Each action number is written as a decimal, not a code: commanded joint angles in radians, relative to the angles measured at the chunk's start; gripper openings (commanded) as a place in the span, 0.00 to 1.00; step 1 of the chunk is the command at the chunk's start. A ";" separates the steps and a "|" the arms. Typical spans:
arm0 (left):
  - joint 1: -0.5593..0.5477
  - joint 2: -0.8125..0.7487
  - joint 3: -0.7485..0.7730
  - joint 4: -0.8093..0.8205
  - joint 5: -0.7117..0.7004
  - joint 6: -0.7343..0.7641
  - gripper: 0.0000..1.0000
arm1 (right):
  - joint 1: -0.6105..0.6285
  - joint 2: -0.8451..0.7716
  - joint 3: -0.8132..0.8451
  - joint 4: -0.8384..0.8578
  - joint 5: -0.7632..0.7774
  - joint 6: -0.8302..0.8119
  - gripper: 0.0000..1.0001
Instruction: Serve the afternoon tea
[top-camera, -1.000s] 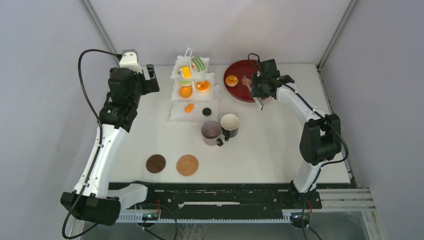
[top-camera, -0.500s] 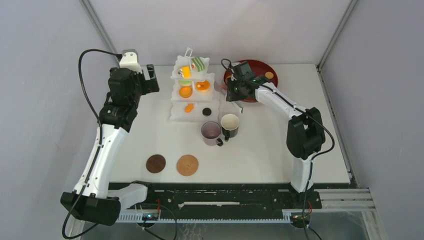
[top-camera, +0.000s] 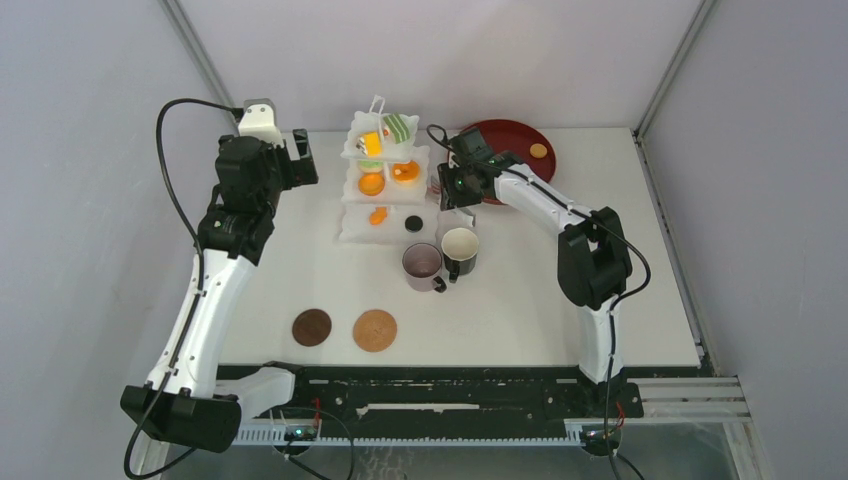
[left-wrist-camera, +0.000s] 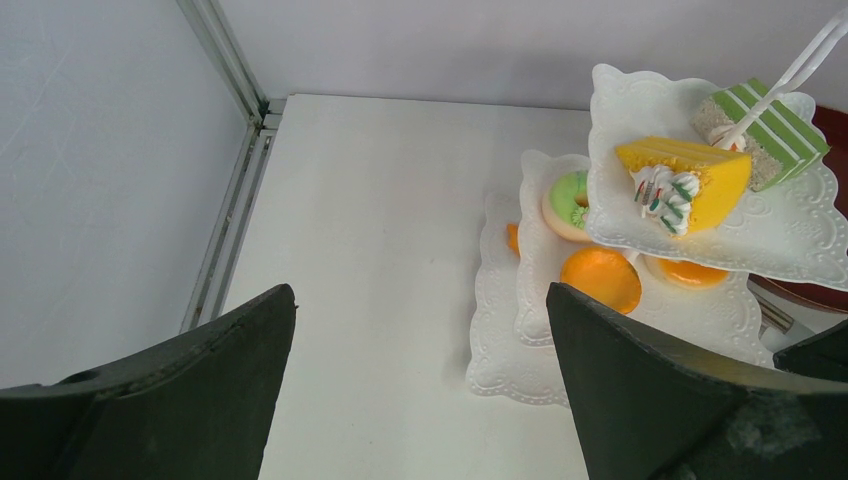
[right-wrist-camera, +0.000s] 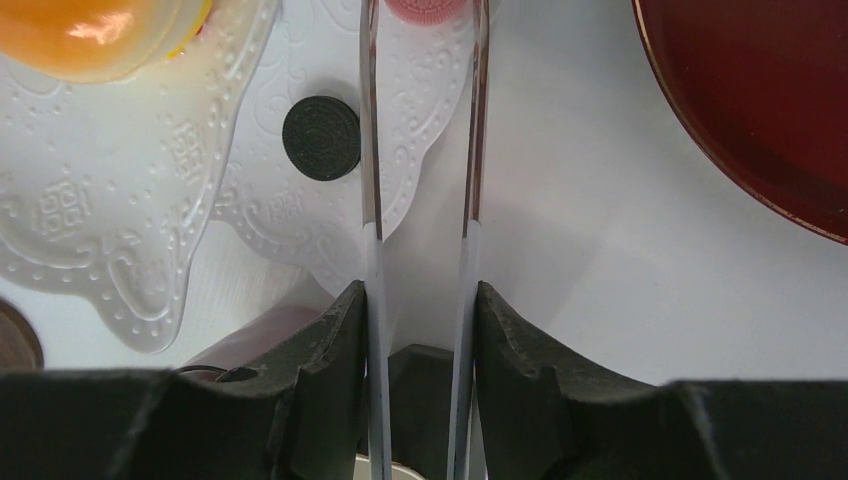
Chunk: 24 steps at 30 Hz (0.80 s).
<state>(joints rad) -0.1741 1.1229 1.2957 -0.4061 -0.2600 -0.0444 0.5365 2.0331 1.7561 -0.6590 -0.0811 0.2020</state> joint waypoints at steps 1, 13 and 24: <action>0.002 -0.028 -0.006 0.032 -0.016 0.016 1.00 | 0.006 -0.019 0.051 0.029 -0.006 -0.009 0.47; 0.002 -0.033 -0.008 0.030 -0.007 0.013 1.00 | 0.006 -0.034 0.047 0.027 -0.009 -0.006 0.51; 0.002 -0.044 0.002 0.024 0.002 0.007 1.00 | 0.008 -0.169 -0.048 0.113 0.026 0.023 0.41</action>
<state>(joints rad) -0.1741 1.1095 1.2957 -0.4068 -0.2592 -0.0444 0.5377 2.0010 1.7271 -0.6334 -0.0780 0.2058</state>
